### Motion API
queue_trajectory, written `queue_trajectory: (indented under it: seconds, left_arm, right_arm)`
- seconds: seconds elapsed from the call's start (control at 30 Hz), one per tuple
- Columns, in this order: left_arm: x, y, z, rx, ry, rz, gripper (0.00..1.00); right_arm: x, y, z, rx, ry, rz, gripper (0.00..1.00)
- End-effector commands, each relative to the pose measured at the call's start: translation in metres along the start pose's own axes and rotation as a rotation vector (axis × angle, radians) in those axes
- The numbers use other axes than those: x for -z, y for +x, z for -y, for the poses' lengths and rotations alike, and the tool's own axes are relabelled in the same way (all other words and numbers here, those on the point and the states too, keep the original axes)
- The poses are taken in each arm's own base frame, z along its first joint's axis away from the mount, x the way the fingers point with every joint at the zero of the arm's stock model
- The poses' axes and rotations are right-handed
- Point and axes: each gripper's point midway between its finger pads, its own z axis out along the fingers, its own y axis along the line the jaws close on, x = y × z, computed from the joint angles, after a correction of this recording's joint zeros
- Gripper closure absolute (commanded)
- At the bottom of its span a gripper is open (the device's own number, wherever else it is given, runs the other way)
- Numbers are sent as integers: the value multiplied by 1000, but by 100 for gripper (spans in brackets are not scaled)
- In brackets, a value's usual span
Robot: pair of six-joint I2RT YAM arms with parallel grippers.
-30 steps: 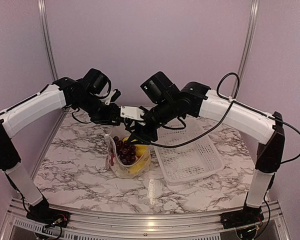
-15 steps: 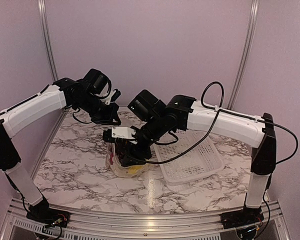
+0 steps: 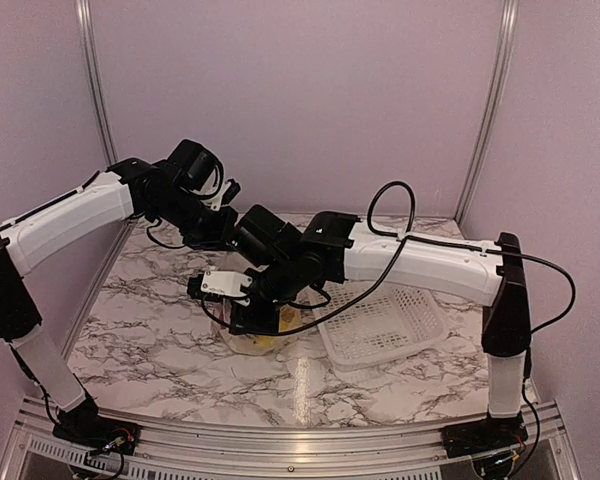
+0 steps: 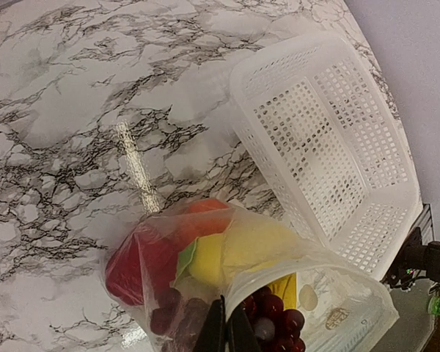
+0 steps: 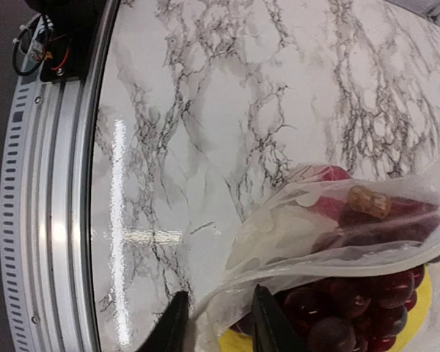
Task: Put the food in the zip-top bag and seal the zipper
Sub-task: Pass from the left arm to the right
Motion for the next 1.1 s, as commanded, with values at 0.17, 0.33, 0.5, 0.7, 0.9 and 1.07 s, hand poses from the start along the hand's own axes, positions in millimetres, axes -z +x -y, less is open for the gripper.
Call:
queue_trajectory:
  seconds: [0.17, 0.33, 0.5, 0.7, 0.9, 1.07]
  left_arm:
    - [37, -17, -20, -39, -107, 162, 68]
    - [104, -20, -17, -153, -71, 488, 33]
    - [126, 11, -22, -175, 24, 690, 20]
    - [94, 49, -18, -240, 155, 659, 23]
    - [62, 50, -25, -268, 153, 633, 39]
    - [52, 51, -17, -320, 224, 637, 44]
  right_arm:
    - [32, -33, 45, -36, 170, 93, 100]
    - [66, -36, 41, 24, 91, 194, 100]
    - [74, -23, 41, 58, 88, 198, 100]
    - [76, -16, 35, 80, 53, 206, 100]
    - [75, -6, 37, 93, 69, 184, 100]
    - [73, -2, 40, 86, 77, 178, 100]
